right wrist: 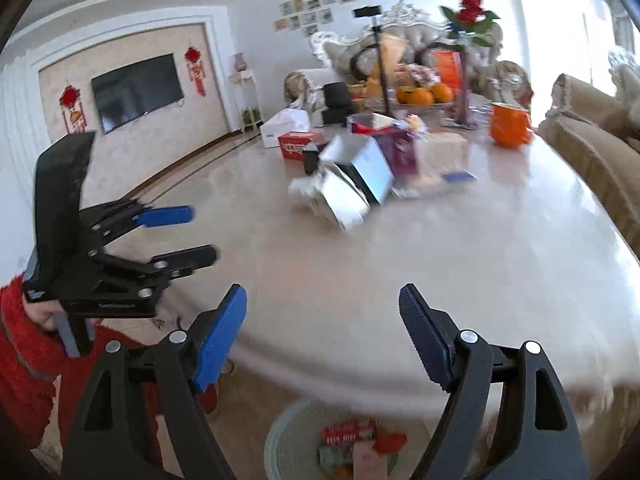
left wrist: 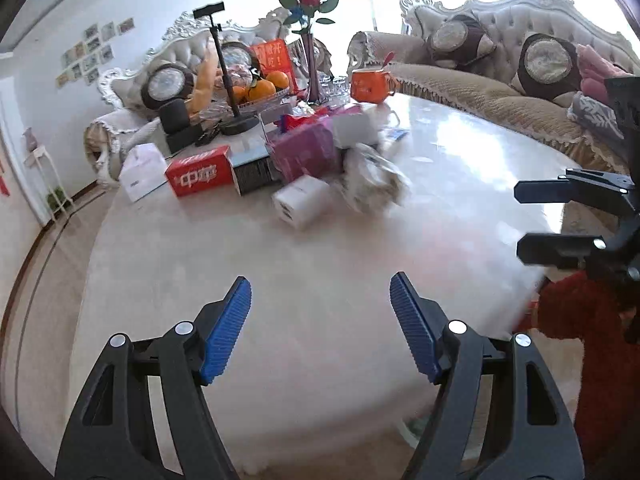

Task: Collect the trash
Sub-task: 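Grasp the white charger with the left tool while the right tool grasps the white paper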

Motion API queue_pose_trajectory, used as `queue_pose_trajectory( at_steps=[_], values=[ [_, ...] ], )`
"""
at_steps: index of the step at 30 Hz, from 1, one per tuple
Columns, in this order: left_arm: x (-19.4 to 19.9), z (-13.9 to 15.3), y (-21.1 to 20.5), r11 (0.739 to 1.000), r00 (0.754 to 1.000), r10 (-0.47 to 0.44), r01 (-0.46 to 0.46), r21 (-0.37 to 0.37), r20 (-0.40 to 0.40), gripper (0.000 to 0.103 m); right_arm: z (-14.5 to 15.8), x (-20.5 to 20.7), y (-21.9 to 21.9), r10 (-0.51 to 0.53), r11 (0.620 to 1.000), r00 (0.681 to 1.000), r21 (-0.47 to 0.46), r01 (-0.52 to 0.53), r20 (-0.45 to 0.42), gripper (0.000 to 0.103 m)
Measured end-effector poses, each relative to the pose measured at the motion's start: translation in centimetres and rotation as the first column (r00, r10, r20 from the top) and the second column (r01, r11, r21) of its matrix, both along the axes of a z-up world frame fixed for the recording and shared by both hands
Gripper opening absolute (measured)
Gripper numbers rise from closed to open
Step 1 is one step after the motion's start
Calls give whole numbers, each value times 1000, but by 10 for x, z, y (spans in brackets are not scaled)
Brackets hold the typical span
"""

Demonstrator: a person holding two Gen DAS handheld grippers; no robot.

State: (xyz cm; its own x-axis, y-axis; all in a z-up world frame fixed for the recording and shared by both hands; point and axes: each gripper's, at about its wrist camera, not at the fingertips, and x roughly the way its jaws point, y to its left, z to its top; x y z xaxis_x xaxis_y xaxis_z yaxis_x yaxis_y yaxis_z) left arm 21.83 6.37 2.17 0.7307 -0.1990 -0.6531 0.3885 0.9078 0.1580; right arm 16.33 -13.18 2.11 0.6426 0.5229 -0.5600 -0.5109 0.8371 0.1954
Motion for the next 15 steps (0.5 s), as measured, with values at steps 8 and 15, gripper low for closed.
queue_pose_trajectory(
  at_steps=[8, 15],
  values=[
    [88, -8, -5, 991, 990, -128, 131, 42, -64, 71, -6, 69, 37, 31, 996, 999, -79, -35, -43, 74],
    [131, -28, -19, 969, 968, -216, 229, 97, -132, 71, -15, 82, 49, 32, 990, 997, -132, -40, -66, 71]
  ],
)
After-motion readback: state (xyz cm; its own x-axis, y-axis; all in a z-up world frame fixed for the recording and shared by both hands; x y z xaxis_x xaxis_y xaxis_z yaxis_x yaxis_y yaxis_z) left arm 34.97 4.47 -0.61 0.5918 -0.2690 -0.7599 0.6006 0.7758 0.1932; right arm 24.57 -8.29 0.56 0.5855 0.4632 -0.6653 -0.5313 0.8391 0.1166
